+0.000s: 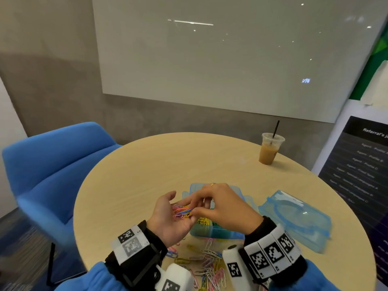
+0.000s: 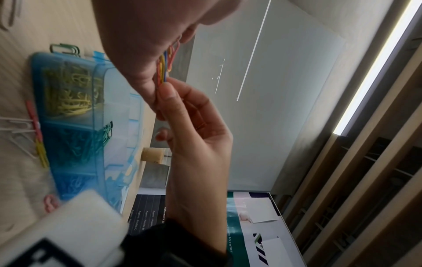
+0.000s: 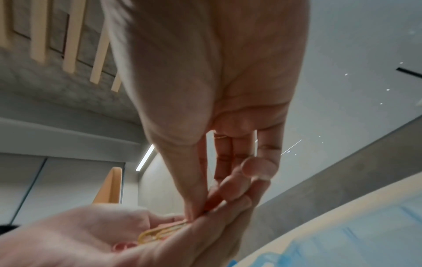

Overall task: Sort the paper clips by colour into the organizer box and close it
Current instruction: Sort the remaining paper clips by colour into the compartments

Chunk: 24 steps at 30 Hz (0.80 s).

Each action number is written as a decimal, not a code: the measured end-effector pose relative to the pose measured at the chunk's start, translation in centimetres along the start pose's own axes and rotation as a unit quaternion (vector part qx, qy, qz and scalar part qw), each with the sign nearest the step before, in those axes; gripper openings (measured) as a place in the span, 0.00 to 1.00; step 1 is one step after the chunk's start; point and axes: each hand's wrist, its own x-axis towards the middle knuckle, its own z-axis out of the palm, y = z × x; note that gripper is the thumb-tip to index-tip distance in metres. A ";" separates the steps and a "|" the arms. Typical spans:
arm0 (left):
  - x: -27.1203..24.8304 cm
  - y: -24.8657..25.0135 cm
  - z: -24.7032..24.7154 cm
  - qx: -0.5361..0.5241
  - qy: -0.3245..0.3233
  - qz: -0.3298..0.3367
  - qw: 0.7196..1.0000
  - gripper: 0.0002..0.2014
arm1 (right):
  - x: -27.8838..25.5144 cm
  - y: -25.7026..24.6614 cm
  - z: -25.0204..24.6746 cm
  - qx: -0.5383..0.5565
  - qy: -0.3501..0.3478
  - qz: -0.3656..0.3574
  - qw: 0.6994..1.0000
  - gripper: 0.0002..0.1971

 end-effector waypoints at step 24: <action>0.6 0.7 -0.8 0.015 0.007 0.002 1.000 0.26 | 1.1 2.3 0.7 0.107 0.048 -0.044 0.992 0.01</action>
